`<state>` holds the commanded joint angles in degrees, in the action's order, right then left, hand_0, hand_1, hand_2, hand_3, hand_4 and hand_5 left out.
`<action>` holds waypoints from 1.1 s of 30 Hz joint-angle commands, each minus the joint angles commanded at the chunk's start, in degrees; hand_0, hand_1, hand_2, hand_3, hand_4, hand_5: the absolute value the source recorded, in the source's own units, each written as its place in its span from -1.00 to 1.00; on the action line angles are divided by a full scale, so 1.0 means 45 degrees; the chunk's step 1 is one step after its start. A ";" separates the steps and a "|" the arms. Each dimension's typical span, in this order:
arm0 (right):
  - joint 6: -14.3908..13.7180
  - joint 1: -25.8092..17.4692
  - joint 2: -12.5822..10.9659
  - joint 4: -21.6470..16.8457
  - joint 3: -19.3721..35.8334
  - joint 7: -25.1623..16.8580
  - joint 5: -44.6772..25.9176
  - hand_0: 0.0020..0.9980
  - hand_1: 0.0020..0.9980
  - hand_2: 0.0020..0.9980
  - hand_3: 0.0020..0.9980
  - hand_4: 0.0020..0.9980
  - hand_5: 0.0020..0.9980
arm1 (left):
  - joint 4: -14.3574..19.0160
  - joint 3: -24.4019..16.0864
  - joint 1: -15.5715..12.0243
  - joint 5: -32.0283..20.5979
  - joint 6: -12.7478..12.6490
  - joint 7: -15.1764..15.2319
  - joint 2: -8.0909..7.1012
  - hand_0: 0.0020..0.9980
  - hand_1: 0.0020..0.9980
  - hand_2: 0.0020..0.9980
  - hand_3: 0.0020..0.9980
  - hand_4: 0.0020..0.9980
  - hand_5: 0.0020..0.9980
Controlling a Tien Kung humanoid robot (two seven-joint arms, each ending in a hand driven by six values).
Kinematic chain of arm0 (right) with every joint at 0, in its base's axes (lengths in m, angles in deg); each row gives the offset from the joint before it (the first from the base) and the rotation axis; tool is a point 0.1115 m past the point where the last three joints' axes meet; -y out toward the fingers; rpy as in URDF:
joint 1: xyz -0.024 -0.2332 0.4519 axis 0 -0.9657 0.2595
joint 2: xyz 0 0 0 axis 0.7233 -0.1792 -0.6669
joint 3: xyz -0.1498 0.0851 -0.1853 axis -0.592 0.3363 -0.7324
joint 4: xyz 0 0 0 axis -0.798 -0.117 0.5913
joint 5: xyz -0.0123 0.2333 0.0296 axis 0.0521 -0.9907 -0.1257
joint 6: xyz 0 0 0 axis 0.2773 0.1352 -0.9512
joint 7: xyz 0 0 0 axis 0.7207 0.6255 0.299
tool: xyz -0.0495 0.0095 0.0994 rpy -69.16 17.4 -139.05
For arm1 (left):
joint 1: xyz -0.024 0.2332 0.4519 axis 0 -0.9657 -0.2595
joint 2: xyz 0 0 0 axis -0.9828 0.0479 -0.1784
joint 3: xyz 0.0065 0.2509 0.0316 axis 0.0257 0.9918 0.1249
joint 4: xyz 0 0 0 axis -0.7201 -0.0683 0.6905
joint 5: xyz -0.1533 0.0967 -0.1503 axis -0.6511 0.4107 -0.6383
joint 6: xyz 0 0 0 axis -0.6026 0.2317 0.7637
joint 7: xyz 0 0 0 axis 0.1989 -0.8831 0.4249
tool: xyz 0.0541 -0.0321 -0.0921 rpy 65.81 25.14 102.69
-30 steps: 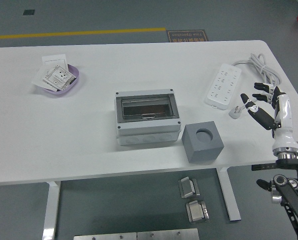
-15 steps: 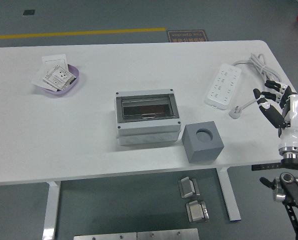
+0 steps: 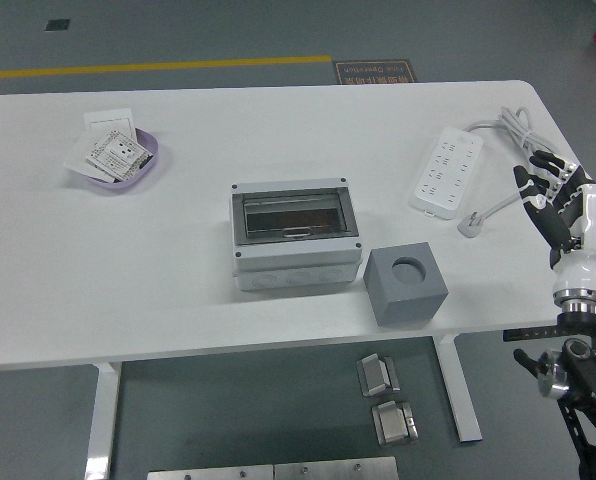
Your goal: Pick up the cylinder from the cube,place it in the box,flap close box
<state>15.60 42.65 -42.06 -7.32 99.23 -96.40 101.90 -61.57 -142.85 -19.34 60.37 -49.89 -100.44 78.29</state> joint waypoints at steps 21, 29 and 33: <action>0.0158 0.0182 -0.0098 -0.0119 0.0439 -0.0150 -0.0284 0.36 0.27 0.34 0.25 0.95 -0.01 | 0.0000 -0.0032 0.0037 0.0002 -0.0008 0.0004 0.0089 0.29 0.29 0.05 0.31 0.37 -0.36; 0.0225 0.0188 -0.0057 -0.0056 0.0356 -0.0203 -0.0410 0.33 0.26 0.33 0.24 0.98 0.07 | 0.0000 -0.0009 0.0092 0.0009 -0.0002 0.0013 0.0101 0.29 0.29 0.05 0.31 0.37 -0.36; 0.0254 0.0192 -0.0061 -0.0051 0.0372 -0.0206 -0.0452 0.33 0.26 0.33 0.24 0.98 0.07 | 0.0000 -0.0020 0.0102 0.0035 0.0001 0.0014 0.0109 0.29 0.29 0.05 0.31 0.37 -0.36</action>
<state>16.74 43.51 -42.33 -7.54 100.91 -97.33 99.86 -61.57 -142.94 -18.88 60.53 -49.89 -100.38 78.78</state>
